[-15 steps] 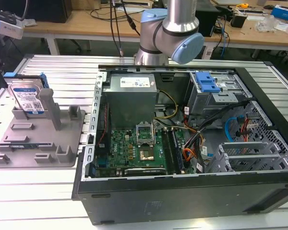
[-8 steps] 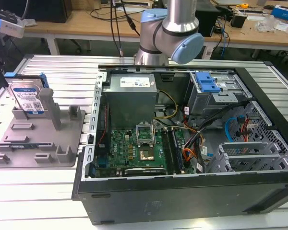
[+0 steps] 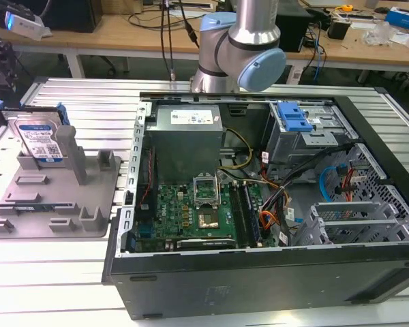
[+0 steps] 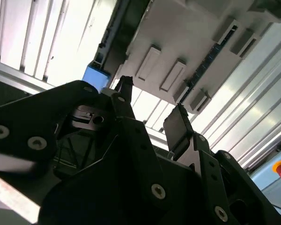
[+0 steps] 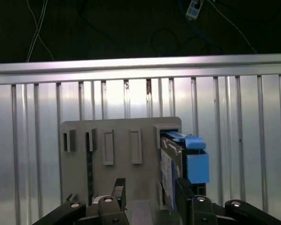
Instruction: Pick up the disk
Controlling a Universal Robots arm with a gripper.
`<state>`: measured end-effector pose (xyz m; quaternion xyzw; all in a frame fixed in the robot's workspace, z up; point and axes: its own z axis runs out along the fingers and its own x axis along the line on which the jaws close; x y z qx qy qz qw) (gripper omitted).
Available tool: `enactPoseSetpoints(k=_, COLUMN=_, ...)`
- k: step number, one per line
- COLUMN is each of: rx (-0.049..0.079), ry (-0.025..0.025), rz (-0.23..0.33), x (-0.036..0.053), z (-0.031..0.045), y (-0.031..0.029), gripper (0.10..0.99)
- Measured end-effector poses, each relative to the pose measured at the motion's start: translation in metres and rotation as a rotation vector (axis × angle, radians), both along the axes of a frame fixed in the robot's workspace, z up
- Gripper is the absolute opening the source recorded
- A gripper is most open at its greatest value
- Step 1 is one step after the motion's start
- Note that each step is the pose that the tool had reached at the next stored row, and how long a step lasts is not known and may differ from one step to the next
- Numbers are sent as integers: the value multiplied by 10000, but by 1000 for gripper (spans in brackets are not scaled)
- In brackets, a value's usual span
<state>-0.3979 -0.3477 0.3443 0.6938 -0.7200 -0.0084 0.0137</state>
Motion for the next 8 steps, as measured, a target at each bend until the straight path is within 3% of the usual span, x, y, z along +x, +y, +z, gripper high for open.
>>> enactPoseSetpoints(k=6, rx=-53, ry=1, rz=106, x=-6, z=0, y=306, gripper=545)
enactPoseSetpoints(k=8, rx=-75, ry=0, rz=147, x=-53, z=-2, y=333, gripper=545)
